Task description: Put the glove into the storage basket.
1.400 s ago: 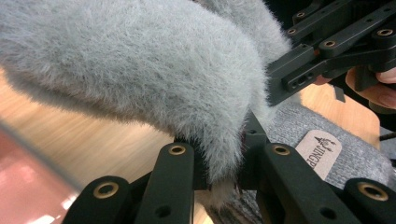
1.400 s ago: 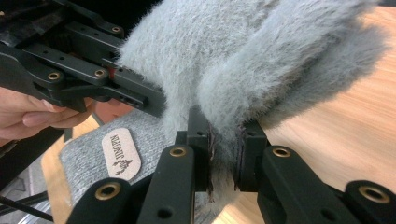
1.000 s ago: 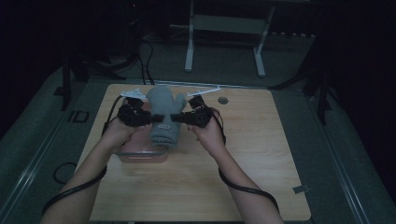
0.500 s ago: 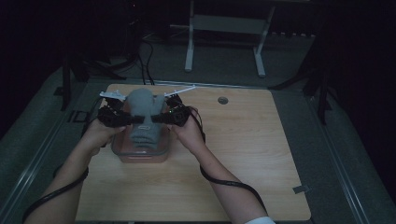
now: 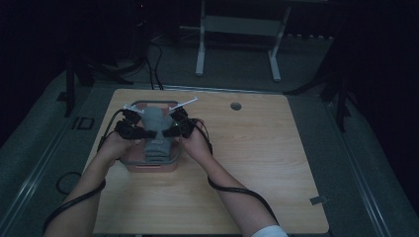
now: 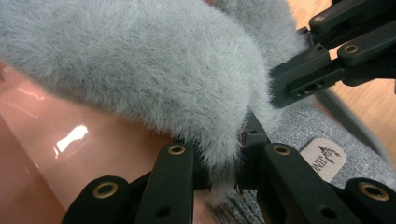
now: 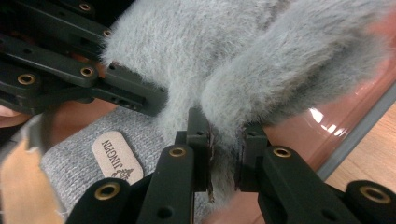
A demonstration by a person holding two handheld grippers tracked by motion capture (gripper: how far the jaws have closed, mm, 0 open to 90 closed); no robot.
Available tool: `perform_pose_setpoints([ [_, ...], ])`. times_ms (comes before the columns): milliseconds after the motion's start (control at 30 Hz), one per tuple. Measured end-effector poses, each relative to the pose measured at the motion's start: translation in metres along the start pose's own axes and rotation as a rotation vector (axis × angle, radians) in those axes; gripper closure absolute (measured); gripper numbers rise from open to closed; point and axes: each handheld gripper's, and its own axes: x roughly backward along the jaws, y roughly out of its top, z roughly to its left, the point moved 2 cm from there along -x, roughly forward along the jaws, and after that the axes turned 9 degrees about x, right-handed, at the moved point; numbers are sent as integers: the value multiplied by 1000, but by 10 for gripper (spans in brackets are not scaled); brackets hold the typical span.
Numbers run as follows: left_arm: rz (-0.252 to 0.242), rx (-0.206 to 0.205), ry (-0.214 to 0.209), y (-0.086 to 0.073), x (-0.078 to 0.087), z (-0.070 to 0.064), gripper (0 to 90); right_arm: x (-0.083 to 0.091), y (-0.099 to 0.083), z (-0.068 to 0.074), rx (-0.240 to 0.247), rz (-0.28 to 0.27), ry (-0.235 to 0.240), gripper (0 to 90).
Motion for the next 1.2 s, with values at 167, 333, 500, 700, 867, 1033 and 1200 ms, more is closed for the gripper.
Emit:
perform_pose_setpoints([
  [167,30,7,26,-2,-9,2,799,-11,-2,-3,3,42,-26,792],
  [333,78,4,84,-1,-20,0,797,-18,-4,-4,15,69,-53,780],
  [500,138,14,133,0,-31,0,795,-23,-3,-1,54,98,-83,692],
  [700,152,18,137,2,-40,-1,766,-1,2,1,96,59,-96,622],
  [867,152,24,161,3,-41,-1,622,33,9,-1,85,-65,-49,489],
  [1033,107,30,251,4,-35,0,336,56,3,-5,83,-118,-13,376],
  [1200,37,35,249,3,-23,1,203,67,-12,-14,83,-136,-17,278],
])
